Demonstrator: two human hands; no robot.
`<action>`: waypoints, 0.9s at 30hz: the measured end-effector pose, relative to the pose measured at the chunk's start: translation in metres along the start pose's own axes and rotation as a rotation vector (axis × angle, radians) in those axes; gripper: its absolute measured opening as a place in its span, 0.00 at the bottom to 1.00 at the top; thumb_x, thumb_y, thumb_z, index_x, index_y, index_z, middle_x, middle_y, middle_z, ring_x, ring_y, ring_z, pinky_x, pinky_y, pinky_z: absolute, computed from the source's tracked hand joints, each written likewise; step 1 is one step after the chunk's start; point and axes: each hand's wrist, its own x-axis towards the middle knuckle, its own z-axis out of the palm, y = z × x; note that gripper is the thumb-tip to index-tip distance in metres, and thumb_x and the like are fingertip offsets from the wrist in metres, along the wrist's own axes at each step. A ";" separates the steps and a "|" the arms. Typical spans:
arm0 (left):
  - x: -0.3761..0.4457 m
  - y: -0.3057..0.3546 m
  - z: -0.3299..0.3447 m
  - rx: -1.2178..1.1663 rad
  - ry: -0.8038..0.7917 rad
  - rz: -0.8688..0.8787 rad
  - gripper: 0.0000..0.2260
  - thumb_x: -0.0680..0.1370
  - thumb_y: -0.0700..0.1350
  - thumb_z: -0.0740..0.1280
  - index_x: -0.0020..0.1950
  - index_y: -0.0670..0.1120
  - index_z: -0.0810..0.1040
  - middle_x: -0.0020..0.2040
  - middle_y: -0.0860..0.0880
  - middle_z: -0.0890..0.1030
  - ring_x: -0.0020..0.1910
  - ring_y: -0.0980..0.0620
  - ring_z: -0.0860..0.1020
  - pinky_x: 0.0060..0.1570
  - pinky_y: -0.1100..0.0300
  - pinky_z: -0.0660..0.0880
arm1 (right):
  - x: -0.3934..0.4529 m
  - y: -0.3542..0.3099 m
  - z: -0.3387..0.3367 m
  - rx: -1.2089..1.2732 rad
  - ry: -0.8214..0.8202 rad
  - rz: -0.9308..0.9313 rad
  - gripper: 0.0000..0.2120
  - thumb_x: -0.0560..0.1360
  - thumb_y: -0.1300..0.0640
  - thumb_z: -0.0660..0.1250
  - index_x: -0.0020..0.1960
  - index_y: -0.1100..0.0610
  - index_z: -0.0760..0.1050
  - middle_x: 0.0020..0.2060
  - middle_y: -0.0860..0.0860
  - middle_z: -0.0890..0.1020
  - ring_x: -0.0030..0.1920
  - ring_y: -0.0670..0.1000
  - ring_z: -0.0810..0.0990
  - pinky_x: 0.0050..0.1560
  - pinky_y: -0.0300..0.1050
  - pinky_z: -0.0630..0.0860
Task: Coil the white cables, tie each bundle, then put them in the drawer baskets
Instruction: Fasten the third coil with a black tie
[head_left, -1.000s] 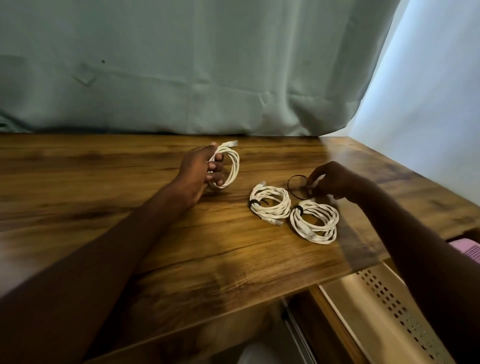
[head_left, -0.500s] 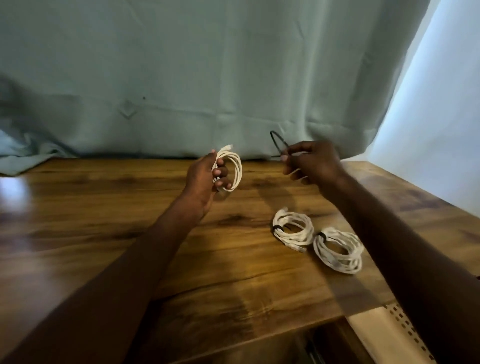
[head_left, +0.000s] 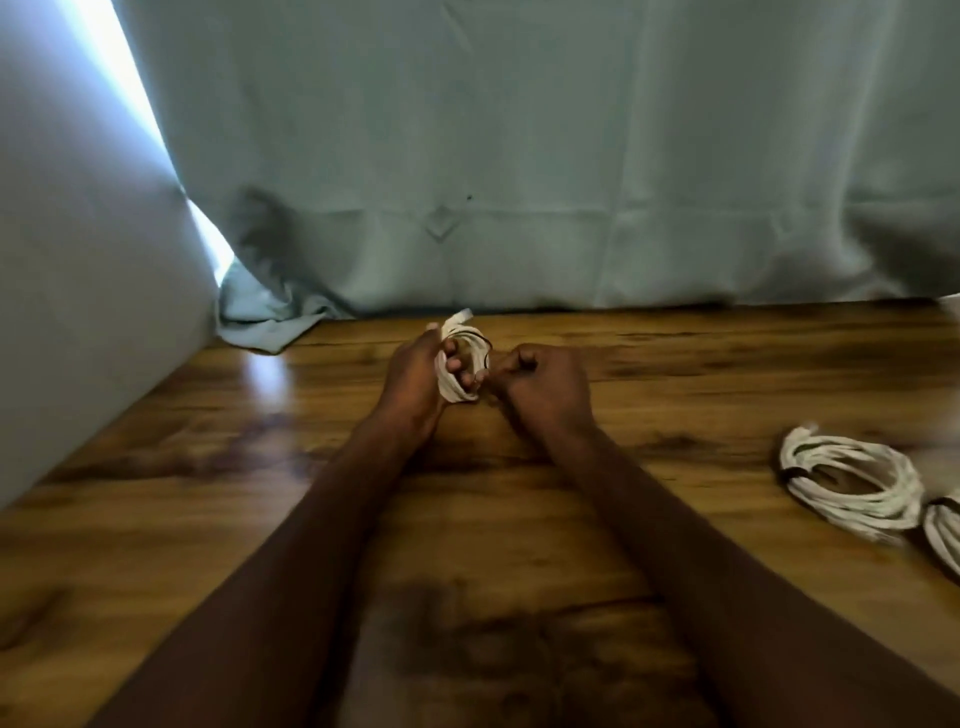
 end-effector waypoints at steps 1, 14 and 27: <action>0.004 -0.002 0.002 0.012 -0.017 0.005 0.20 0.87 0.49 0.53 0.37 0.45 0.67 0.25 0.48 0.68 0.22 0.49 0.71 0.30 0.61 0.71 | 0.004 0.003 0.001 -0.055 0.029 -0.037 0.07 0.70 0.58 0.80 0.36 0.54 0.84 0.32 0.48 0.86 0.32 0.47 0.82 0.37 0.44 0.78; 0.002 -0.006 0.014 0.180 0.019 0.057 0.20 0.87 0.49 0.55 0.38 0.44 0.72 0.27 0.47 0.71 0.23 0.49 0.70 0.29 0.59 0.71 | 0.017 0.011 -0.032 -0.286 0.166 -0.242 0.04 0.73 0.59 0.78 0.46 0.53 0.87 0.44 0.46 0.86 0.46 0.47 0.83 0.46 0.47 0.80; -0.016 -0.008 0.028 0.519 -0.090 0.212 0.20 0.88 0.50 0.52 0.42 0.43 0.73 0.36 0.40 0.83 0.32 0.43 0.80 0.42 0.47 0.76 | -0.002 -0.001 -0.025 -0.526 0.115 -0.296 0.06 0.71 0.64 0.75 0.41 0.53 0.84 0.30 0.41 0.75 0.30 0.39 0.71 0.27 0.29 0.60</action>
